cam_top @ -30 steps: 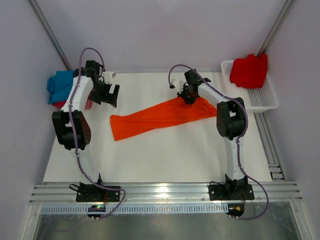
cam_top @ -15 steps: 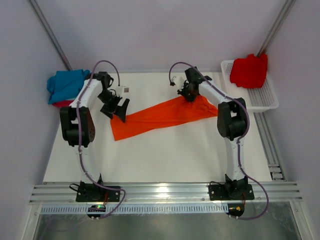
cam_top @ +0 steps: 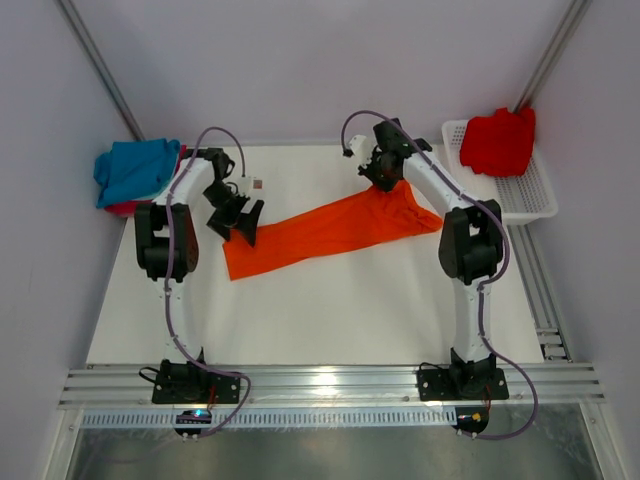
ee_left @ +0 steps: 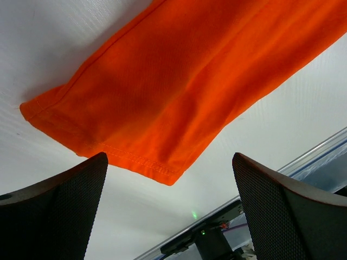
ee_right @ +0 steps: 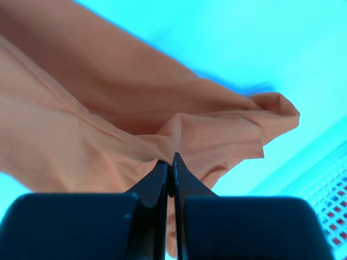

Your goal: Fold and stack the t-shirts

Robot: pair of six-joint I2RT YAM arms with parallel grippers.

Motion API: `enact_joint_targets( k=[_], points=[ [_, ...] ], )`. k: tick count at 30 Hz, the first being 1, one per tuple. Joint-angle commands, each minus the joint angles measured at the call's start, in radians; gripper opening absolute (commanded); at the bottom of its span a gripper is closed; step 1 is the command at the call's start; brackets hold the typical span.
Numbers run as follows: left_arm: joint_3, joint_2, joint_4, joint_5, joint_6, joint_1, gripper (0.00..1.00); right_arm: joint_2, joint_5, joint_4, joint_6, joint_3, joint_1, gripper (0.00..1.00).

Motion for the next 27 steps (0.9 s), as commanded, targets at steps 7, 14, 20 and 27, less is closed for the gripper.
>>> enact_joint_targets(
  k=[7,14,20,27],
  points=[
    [0.089,0.004,-0.029,-0.033,0.039,-0.002,0.99,-0.195,-0.059,-0.176,-0.031,-0.010,0.000,0.03],
    [0.122,0.034,0.034,-0.086,0.014,-0.002,0.99,-0.205,-0.053,-0.168,-0.025,-0.005,0.000,0.03],
    [0.157,0.080,0.034,-0.059,0.005,-0.002,0.99,-0.203,-0.056,-0.166,-0.022,-0.007,0.000,0.03],
    [0.175,0.119,0.103,-0.016,-0.035,-0.002,0.99,-0.201,-0.061,-0.168,-0.015,-0.005,-0.001,0.03]
  ],
)
